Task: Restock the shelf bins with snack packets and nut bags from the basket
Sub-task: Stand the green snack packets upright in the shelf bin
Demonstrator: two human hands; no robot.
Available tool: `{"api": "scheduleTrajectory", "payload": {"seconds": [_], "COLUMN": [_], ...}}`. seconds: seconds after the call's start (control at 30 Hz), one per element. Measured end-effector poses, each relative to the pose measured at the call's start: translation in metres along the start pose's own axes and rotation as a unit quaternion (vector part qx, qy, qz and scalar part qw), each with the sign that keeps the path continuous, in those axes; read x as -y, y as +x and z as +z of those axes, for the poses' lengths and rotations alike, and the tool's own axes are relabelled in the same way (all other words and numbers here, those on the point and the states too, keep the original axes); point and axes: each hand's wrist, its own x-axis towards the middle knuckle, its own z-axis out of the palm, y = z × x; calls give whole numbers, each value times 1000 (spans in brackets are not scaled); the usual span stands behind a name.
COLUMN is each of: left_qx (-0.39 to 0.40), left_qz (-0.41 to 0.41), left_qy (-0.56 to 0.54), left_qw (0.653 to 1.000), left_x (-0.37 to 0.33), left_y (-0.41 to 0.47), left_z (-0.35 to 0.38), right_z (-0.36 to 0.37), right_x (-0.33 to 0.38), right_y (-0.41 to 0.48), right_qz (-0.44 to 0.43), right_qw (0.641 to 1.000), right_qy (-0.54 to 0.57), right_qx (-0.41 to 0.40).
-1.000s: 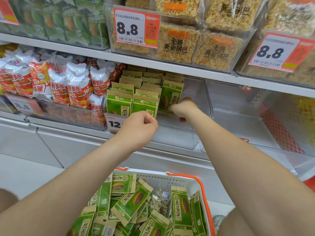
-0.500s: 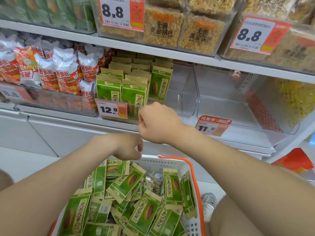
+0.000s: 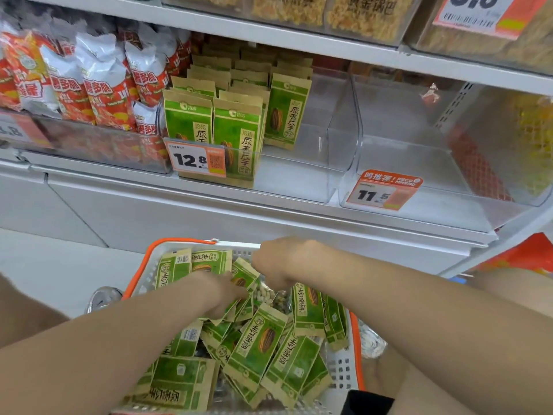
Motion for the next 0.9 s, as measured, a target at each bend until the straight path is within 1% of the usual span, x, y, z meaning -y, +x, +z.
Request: {"api": "scheduleTrajectory", "payload": {"seconds": [0.03,0.1,0.23,0.33,0.4,0.43,0.5,0.53,0.57,0.67,0.77,0.8,0.83,0.9], "left_qx": [19,24,-41,-60,-61,-66,-87,-100,-105,-116,-142,-158,-171,-197], "left_qz": [1,3,33,58,72,78,78,78,81,101,117,124,127,132], "left_qy": [15,14,-52,-103,-151,-187,-283,-345,-415,-591,-686,-715,-747,-802], "left_qw": [1000,1000,997,991,984,977,952,930,900,792,704,669,629,548], "left_x": [-5,-7,-1,3,8,10,14,16,17,18,20,19,18,17], "left_y": [1,4,11,12,10,9,4,1,-5,-27,-46,-55,-65,-84], "left_z": [4,11,13,6,-4,-10,-23,-31,-38,-58,-72,-76,-81,-90], "right_z": [-3,-9,-25,-37,-45,-49,-57,-61,-65,-74,-81,-81,-82,-83], "right_x": [1,5,11,10,7,5,-4,-9,-15,-30,-39,-42,-44,-45], "right_y": [2,6,7,5,0,-4,-14,-20,-28,-45,-59,-61,-61,-58], "right_qz": [-2,-13,-45,-46,-32,-22,2,14,22,35,44,49,50,28], "right_qw": [1000,1000,998,998,999,1000,1000,999,999,999,998,998,997,993], "right_qy": [-4,-4,3,-6,-5,-5,-15,-14,-12,-11,9,24,48,110], "right_qx": [-3,-13,-33,-42,-30,-12,20,29,38,36,36,29,16,-35]}}
